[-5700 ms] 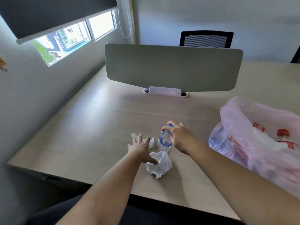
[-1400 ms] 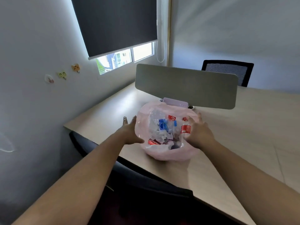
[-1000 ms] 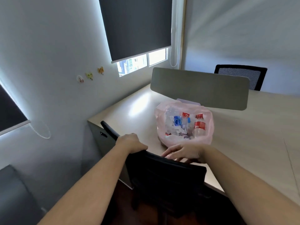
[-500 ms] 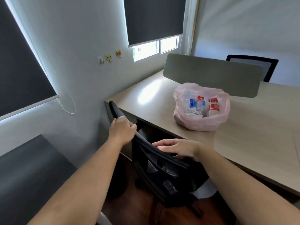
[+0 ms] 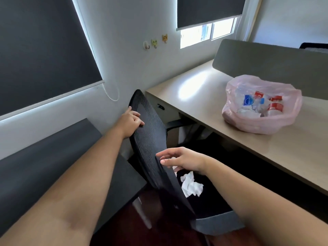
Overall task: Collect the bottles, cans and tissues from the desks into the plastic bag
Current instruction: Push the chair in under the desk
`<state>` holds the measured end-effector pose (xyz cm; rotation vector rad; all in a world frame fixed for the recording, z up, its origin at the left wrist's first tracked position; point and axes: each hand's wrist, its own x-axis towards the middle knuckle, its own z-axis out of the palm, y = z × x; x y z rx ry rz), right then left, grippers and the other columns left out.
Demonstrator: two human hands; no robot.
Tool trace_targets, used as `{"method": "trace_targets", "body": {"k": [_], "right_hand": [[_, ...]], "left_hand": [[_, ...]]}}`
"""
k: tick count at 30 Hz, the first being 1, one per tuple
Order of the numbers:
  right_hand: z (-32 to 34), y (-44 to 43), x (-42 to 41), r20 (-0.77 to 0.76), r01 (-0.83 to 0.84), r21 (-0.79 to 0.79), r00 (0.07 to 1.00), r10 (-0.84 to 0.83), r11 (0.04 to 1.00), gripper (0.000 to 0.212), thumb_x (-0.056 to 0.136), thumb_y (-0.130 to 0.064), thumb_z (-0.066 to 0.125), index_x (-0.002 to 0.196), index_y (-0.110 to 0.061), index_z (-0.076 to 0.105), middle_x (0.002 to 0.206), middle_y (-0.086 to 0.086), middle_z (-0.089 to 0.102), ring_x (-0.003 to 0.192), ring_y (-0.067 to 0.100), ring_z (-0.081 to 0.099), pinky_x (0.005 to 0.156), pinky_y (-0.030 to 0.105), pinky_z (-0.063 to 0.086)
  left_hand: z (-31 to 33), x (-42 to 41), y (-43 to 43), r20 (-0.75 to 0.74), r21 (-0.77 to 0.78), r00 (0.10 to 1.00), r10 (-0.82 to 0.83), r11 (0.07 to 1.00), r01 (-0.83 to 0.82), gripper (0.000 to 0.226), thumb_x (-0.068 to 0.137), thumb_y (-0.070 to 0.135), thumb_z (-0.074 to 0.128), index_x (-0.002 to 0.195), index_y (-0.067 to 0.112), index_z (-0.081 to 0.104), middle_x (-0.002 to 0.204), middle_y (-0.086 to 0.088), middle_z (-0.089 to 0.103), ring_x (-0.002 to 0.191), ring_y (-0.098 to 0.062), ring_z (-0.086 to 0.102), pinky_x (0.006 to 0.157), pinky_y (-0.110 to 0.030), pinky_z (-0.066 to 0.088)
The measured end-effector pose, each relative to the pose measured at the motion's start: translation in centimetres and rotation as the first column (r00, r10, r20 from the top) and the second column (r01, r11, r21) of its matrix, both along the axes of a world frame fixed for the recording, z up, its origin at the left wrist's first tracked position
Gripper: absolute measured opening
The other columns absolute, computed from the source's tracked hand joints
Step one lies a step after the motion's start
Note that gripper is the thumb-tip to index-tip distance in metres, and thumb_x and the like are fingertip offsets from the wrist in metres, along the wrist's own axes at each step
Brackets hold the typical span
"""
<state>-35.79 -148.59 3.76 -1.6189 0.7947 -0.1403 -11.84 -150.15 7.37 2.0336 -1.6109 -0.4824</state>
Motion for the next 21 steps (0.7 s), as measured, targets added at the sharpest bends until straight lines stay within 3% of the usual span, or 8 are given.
{"method": "trace_targets", "body": {"k": [6, 9, 11, 13, 16, 19, 21], "right_hand": [[-0.3, -3.1, -1.0, 0.026, 0.230, -0.001, 0.973, -0.230, 0.973, 0.015, 0.091, -0.025, 0.061, 0.104, -0.023, 0.067, 0.101, 0.002, 0.062, 0.082, 0.012, 0.059, 0.069, 0.021, 0.046], [-1.4, -5.5, -2.3, -0.060, 0.264, -0.059, 0.962, -0.268, 0.963, 0.014, 0.091, -0.024, 0.060, 0.102, -0.019, 0.066, 0.099, 0.002, 0.064, 0.074, 0.010, 0.058, 0.065, 0.021, 0.045], [-2.4, -7.0, -3.0, -0.126, 0.242, -0.077, 0.960, -0.250, 0.967, 0.013, 0.091, -0.023, 0.059, 0.101, -0.018, 0.066, 0.095, 0.001, 0.063, 0.071, 0.009, 0.057, 0.061, 0.020, 0.043], [-3.5, -9.0, -3.8, -0.173, 0.209, -0.097, 0.959, -0.223, 0.973, 0.013, 0.091, -0.022, 0.059, 0.101, -0.016, 0.066, 0.092, 0.002, 0.062, 0.068, 0.008, 0.056, 0.059, 0.020, 0.041], [-5.6, -12.3, -5.1, -0.250, 0.132, -0.131, 0.955, -0.161, 0.983, 0.014, 0.090, -0.021, 0.061, 0.101, -0.015, 0.067, 0.085, 0.002, 0.060, 0.065, 0.008, 0.054, 0.053, 0.017, 0.040], [-8.4, -15.8, -6.8, -0.367, -0.018, -0.156, 0.929, -0.041, 0.988, 0.004, 0.088, -0.024, 0.062, 0.090, -0.024, 0.066, 0.078, -0.006, 0.061, 0.063, 0.007, 0.056, 0.049, 0.012, 0.039], [-10.6, -17.5, -8.1, -0.449, -0.122, -0.160, 0.893, 0.038, 0.979, 0.007, 0.088, -0.024, 0.063, 0.093, -0.023, 0.067, 0.079, -0.007, 0.061, 0.067, 0.007, 0.057, 0.053, 0.011, 0.040]], "left_hand": [[-0.2, 1.6, 1.0, 0.124, 0.035, 0.992, 0.030, 0.999, -0.035, 0.036, 0.094, 0.009, 0.040, 0.107, 0.017, 0.073, 0.144, 0.002, 0.046, 0.147, -0.015, 0.011, 0.117, -0.031, 0.013], [0.9, 0.7, -0.1, 0.435, 0.172, 0.901, 0.000, 0.982, -0.083, 0.030, 0.090, 0.023, 0.048, 0.108, 0.032, 0.070, 0.141, 0.006, 0.048, 0.144, -0.020, 0.022, 0.115, -0.039, 0.021], [2.2, -1.6, -1.8, 0.542, 0.224, 0.840, -0.031, 0.969, -0.109, 0.029, 0.086, 0.028, 0.052, 0.109, 0.034, 0.068, 0.132, 0.003, 0.054, 0.133, -0.022, 0.040, 0.107, -0.039, 0.031], [2.7, -4.8, -4.4, 0.494, 0.192, 0.869, -0.034, 0.979, -0.071, 0.028, 0.085, 0.026, 0.052, 0.108, 0.030, 0.068, 0.123, 0.001, 0.059, 0.119, -0.022, 0.052, 0.101, -0.038, 0.038], [0.5, -9.8, -8.1, 0.376, 0.204, 0.925, -0.048, 0.978, -0.032, 0.028, 0.086, 0.023, 0.052, 0.110, 0.026, 0.066, 0.122, 0.000, 0.058, 0.114, -0.021, 0.055, 0.097, -0.039, 0.045], [-5.9, -13.8, -10.0, 0.278, 0.369, 0.960, 0.003, 0.923, -0.110, 0.033, 0.085, 0.019, 0.052, 0.116, 0.018, 0.063, 0.125, -0.006, 0.057, 0.113, -0.027, 0.057, 0.092, -0.039, 0.050], [-11.4, -16.0, -9.6, 0.210, 0.544, 0.976, 0.052, 0.823, -0.161, 0.036, 0.083, 0.015, 0.053, 0.118, 0.012, 0.059, 0.124, -0.010, 0.057, 0.108, -0.029, 0.059, 0.087, -0.039, 0.052]]}}
